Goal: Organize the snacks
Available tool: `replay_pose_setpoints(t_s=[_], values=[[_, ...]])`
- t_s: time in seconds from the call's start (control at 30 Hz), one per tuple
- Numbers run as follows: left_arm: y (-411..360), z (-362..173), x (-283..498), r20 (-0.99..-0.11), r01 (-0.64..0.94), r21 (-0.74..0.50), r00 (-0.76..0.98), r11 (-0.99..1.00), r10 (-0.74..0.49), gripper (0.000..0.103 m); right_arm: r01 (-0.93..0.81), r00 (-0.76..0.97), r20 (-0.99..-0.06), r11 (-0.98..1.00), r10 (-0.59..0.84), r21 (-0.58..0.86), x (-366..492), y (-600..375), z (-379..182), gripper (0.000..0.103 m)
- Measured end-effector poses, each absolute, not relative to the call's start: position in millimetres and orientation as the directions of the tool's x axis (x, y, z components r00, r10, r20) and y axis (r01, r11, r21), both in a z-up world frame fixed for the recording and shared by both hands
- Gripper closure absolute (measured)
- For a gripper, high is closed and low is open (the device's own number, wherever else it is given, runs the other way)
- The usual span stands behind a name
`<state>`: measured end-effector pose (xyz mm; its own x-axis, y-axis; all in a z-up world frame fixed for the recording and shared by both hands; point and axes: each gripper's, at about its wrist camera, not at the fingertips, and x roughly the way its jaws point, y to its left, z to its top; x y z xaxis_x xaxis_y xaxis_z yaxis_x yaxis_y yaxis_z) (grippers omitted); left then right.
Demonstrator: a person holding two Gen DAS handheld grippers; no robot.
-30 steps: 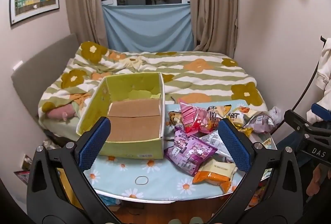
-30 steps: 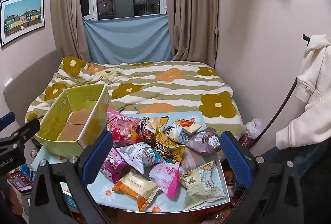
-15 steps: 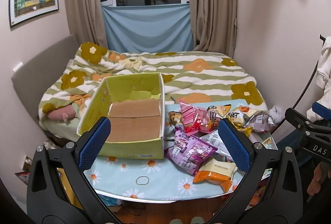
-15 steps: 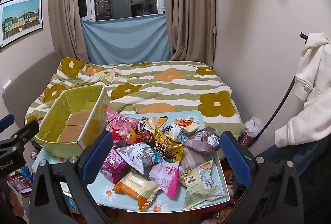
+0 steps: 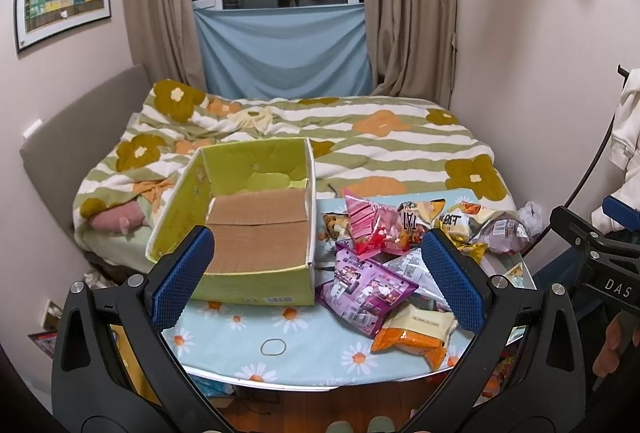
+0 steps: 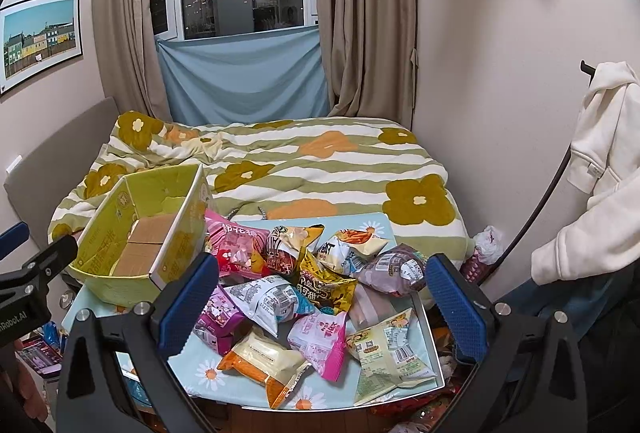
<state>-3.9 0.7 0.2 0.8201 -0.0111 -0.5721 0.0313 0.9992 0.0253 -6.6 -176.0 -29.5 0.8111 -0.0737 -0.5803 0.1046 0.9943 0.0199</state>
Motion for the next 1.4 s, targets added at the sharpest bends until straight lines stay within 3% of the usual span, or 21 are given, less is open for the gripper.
replay_pose_setpoints(t_s=[1.4], values=[[4.0, -0.3, -6.0, -0.583, 0.021, 0.021, 0.813, 1.0, -0.005, 0.0, 0.096, 0.814, -0.578, 0.995, -0.06, 0.033, -6.6, -175.5, -27.2, 0.0]])
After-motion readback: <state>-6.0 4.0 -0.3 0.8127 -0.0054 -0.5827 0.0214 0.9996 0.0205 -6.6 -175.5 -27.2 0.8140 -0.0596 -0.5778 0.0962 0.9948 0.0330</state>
